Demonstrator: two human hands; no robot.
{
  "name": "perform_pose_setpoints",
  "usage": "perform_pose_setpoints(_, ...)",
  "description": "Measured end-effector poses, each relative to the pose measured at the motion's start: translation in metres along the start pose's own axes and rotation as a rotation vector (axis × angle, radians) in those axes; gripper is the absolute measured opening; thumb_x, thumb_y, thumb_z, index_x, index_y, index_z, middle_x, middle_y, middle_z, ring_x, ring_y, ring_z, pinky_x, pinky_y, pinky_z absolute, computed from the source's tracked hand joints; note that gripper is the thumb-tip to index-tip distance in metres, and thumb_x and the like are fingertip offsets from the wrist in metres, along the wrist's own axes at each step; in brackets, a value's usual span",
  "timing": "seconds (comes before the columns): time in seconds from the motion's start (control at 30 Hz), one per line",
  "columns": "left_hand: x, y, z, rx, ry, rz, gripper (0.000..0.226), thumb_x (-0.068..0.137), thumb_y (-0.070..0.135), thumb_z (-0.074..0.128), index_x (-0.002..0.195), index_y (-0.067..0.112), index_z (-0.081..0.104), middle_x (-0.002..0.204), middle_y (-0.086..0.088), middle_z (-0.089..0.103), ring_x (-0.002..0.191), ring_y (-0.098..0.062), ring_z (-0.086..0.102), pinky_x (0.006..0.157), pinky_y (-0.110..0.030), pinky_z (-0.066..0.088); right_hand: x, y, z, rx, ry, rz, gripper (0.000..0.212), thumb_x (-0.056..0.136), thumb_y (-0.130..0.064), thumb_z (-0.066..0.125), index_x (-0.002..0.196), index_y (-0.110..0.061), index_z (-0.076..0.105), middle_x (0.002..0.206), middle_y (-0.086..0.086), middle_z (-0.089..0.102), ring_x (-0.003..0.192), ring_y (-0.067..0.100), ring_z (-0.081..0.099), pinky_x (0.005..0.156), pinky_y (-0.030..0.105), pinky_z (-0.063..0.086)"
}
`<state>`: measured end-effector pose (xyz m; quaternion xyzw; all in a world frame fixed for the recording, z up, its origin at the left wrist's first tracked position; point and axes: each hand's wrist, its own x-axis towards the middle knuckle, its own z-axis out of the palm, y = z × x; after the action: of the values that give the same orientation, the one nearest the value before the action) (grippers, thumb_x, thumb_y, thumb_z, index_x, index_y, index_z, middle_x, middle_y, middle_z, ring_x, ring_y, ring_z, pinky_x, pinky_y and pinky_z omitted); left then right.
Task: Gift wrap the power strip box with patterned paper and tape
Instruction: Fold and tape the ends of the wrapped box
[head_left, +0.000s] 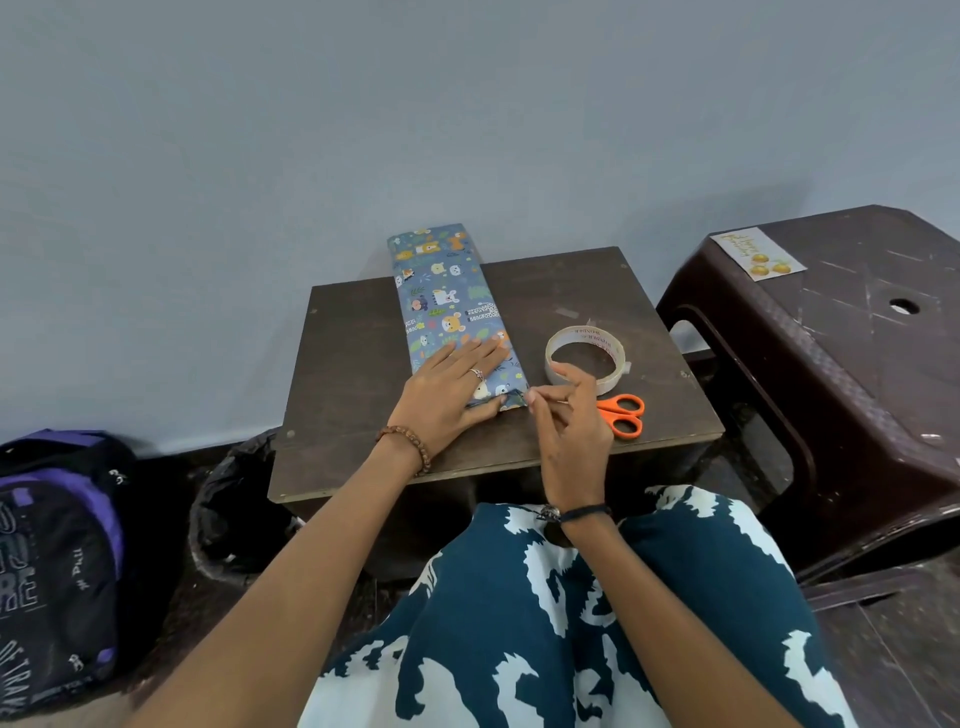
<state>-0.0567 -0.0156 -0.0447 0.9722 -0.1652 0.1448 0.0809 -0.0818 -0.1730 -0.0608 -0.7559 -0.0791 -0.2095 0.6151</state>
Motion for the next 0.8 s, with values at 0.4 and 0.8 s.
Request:
perform_pose_setpoints(0.4, -0.0001, 0.0010, 0.0002, 0.000, 0.037, 0.005, 0.054, 0.090, 0.037, 0.056, 0.138, 0.016, 0.042, 0.144, -0.001, 0.042, 0.135, -0.018, 0.037, 0.114, -0.030, 0.019, -0.0054, 0.0014, 0.0064, -0.011, -0.010, 0.029, 0.027, 0.089, -0.004, 0.059, 0.114, -0.012, 0.052, 0.083, -0.006, 0.061, 0.081, 0.008, 0.064, 0.076, 0.015, 0.052)
perform_pose_setpoints(0.8, -0.0002, 0.0007, -0.0004, 0.018, 0.012, -0.001, 0.055, 0.091, 0.040, 0.053, 0.140, 0.018, 0.038, 0.146, 0.001, 0.039, 0.136, -0.016, 0.034, 0.115, -0.027, 0.014, -0.0059, 0.0010, 0.0092, -0.027, -0.038, 0.038, 0.026, 0.089, -0.005, 0.057, 0.111, -0.016, 0.050, 0.088, -0.015, 0.059, 0.083, 0.003, 0.064, 0.077, 0.016, 0.052)
